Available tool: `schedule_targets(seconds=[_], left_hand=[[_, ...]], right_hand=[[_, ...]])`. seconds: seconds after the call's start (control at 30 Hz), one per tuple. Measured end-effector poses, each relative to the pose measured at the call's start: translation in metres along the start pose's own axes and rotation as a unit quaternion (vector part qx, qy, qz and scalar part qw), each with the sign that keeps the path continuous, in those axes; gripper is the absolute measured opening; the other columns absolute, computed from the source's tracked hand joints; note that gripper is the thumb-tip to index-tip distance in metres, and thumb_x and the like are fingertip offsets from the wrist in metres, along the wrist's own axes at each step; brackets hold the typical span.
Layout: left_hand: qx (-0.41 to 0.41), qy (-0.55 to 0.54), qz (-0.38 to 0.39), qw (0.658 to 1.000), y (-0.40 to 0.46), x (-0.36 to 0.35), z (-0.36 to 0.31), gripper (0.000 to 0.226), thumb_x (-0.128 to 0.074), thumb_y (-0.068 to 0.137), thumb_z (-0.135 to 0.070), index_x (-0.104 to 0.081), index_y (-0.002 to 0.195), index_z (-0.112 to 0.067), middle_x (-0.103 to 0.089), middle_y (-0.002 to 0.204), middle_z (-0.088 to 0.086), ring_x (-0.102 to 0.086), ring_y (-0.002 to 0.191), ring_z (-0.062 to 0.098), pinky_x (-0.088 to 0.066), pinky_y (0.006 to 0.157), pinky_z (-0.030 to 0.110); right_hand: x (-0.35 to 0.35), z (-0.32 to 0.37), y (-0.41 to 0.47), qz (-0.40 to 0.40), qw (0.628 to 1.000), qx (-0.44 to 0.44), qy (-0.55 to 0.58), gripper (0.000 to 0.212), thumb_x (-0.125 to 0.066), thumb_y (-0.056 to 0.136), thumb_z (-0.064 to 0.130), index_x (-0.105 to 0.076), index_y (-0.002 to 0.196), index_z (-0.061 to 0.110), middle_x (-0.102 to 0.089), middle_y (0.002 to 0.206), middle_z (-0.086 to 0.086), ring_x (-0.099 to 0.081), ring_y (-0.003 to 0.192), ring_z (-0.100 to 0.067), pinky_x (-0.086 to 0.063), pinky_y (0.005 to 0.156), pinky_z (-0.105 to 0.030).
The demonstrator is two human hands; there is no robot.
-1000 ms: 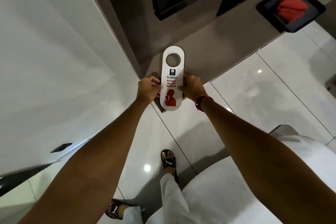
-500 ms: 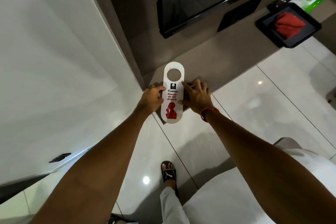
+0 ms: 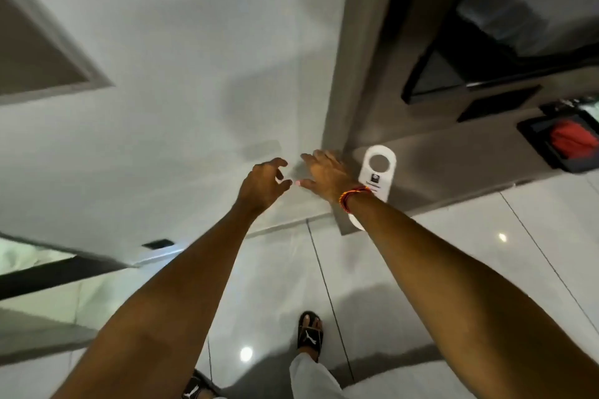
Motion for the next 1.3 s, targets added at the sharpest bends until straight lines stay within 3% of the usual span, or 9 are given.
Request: schedule_targets(seconds=[0.2, 0.37, 0.53, 0.63, 0.7, 0.93, 1.1, 1.2, 1.3], left_hand=[[0.132, 0.010, -0.120, 0.984, -0.114, 0.149, 0.117, 0.060, -0.074, 0.087, -0.036, -0.049, 0.139, -0.018, -0.067, 0.127, 0.009, -0.063, 0.113, 0.028, -0.055, 0.094, 0.044], [0.245, 0.081, -0.260, 0.931, -0.265, 0.275, 0.215, 0.060, -0.066, 0.092, -0.041, -0.047, 0.142, -0.017, -0.062, 0.135, 0.010, -0.057, 0.123, 0.032, -0.049, 0.100, 0.045], [0.336, 0.171, -0.391, 0.840, -0.423, 0.368, 0.274, 0.036, -0.056, 0.098, -0.038, -0.058, 0.122, -0.011, -0.063, 0.120, 0.012, -0.056, 0.112, 0.032, -0.051, 0.087, 0.047], [0.386, 0.179, -0.493, 0.759, -0.520, 0.418, 0.304, 0.027, -0.054, 0.098, -0.040, -0.055, 0.107, -0.015, -0.059, 0.109, 0.008, -0.054, 0.100, 0.027, -0.052, 0.084, 0.045], [0.396, 0.166, -0.530, 0.731, -0.560, 0.442, 0.321, 0.026, -0.054, 0.097, -0.041, -0.052, 0.106, -0.016, -0.059, 0.108, 0.008, -0.054, 0.101, 0.027, -0.052, 0.084, 0.044], [0.386, 0.176, -0.373, 0.825, -0.599, 0.507, 0.397, 0.056, -0.044, 0.102, -0.046, -0.042, 0.145, -0.011, -0.051, 0.146, 0.015, -0.049, 0.132, 0.033, -0.046, 0.105, 0.050], [0.352, 0.209, -0.263, 0.874, -0.579, 0.515, 0.439, 0.049, -0.038, 0.106, -0.031, -0.034, 0.151, -0.011, -0.037, 0.158, 0.013, -0.030, 0.148, 0.029, -0.028, 0.119, 0.055], [0.338, 0.223, -0.301, 0.863, -0.573, 0.519, 0.456, 0.034, -0.040, 0.106, -0.024, -0.052, 0.134, -0.010, -0.058, 0.140, 0.016, -0.054, 0.130, 0.031, -0.038, 0.114, 0.046], [0.334, 0.249, -0.296, 0.860, -0.560, 0.532, 0.464, 0.019, -0.052, 0.101, -0.026, -0.064, 0.109, -0.013, -0.072, 0.109, 0.013, -0.067, 0.099, 0.031, -0.056, 0.091, 0.042]], right_hand=[[0.026, 0.199, 0.022, -0.039, 0.980, 0.185, -0.059, 0.061, -0.044, 0.107, 0.050, -0.043, 0.153, 0.010, -0.052, 0.148, -0.015, -0.046, 0.136, -0.036, -0.043, 0.110, -0.048], [0.029, 0.406, 0.004, -0.066, 0.927, 0.356, -0.097, 0.061, -0.044, 0.108, 0.049, -0.041, 0.155, 0.010, -0.050, 0.148, -0.016, -0.047, 0.134, -0.036, -0.045, 0.109, -0.048], [0.016, 0.587, -0.046, -0.100, 0.858, 0.492, -0.111, 0.062, -0.046, 0.107, 0.048, -0.040, 0.156, 0.012, -0.048, 0.152, -0.017, -0.049, 0.135, -0.035, -0.046, 0.111, -0.046], [0.012, 0.692, -0.095, -0.115, 0.808, 0.567, -0.113, 0.065, -0.046, 0.107, 0.048, -0.036, 0.160, 0.012, -0.041, 0.160, -0.016, -0.043, 0.143, -0.035, -0.041, 0.117, -0.045], [0.013, 0.741, -0.118, -0.135, 0.779, 0.602, -0.109, 0.063, -0.048, 0.107, 0.045, -0.037, 0.159, 0.011, -0.038, 0.162, -0.016, -0.040, 0.146, -0.034, -0.038, 0.119, -0.044], [0.028, 0.869, -0.157, -0.276, 0.702, 0.639, -0.147, 0.061, -0.042, 0.108, 0.039, -0.037, 0.160, 0.006, -0.030, 0.169, -0.019, -0.028, 0.157, -0.035, -0.026, 0.130, -0.046], [0.042, 0.916, -0.144, -0.386, 0.648, 0.616, -0.228, 0.067, -0.038, 0.108, 0.040, -0.031, 0.161, -0.001, -0.022, 0.170, -0.024, -0.020, 0.160, -0.037, -0.021, 0.131, -0.049], [0.048, 0.927, -0.124, -0.442, 0.622, 0.590, -0.264, 0.069, -0.038, 0.108, 0.040, -0.030, 0.160, -0.005, -0.021, 0.170, -0.026, -0.020, 0.160, -0.037, -0.023, 0.130, -0.051], [0.048, 0.926, -0.099, -0.471, 0.599, 0.582, -0.283, 0.069, -0.035, 0.110, 0.038, -0.023, 0.161, -0.006, -0.015, 0.172, -0.023, -0.016, 0.161, -0.036, -0.020, 0.130, -0.052]])
Point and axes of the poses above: each hand's wrist, its own y-axis towards the middle knuckle, its own x-axis out of the back of the hand, z = x × y, the point moved 4 cm from there along y, towards the middle knuckle
